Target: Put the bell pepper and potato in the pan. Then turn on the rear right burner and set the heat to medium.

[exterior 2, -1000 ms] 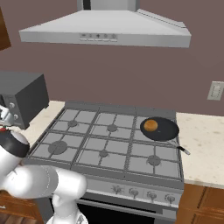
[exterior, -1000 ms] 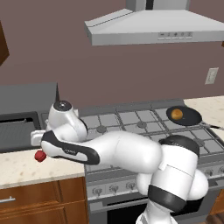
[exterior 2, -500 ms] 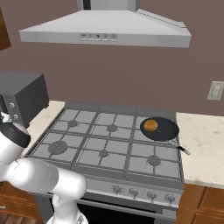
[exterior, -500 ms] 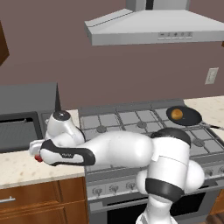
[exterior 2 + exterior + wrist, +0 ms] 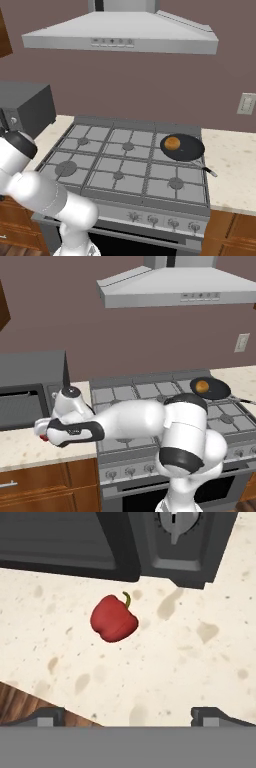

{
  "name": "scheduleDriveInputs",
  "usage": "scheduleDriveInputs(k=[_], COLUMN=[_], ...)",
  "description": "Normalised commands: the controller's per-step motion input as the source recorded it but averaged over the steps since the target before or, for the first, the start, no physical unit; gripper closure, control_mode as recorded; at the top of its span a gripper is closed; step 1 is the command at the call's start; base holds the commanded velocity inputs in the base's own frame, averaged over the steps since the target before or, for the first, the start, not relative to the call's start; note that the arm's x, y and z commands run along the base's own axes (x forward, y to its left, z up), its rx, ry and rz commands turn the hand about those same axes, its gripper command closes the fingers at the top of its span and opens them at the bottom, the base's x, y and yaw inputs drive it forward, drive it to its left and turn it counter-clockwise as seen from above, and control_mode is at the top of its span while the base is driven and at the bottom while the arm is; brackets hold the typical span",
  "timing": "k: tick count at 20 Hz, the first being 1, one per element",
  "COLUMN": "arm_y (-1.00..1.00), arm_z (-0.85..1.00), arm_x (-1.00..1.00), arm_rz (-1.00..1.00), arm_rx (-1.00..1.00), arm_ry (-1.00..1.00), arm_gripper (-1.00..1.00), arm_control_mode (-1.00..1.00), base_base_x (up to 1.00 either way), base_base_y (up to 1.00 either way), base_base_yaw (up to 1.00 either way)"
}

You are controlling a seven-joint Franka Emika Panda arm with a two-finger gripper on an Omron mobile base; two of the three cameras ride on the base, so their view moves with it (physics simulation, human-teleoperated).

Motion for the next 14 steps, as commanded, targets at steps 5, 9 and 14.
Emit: scheduleDriveInputs(k=[5, 9, 14], arm_y=[0.02, 0.11, 0.27], arm_z=[0.00, 0.00, -0.01], arm_x=[0.22, 0.12, 0.07], arm_rz=[0.00, 0.00, 0.00], arm_rx=[-0.01, 0.00, 0.00], arm_ry=[0.00, 0.02, 0.01], arm_gripper=[-1.00, -1.00, -1.00], arm_control_mode=[-1.00, -1.00, -1.00], base_base_x=[0.00, 0.00, 0.00], base_base_y=[0.00, 0.00, 0.00], base_base_yaw=[0.00, 0.00, 0.00])
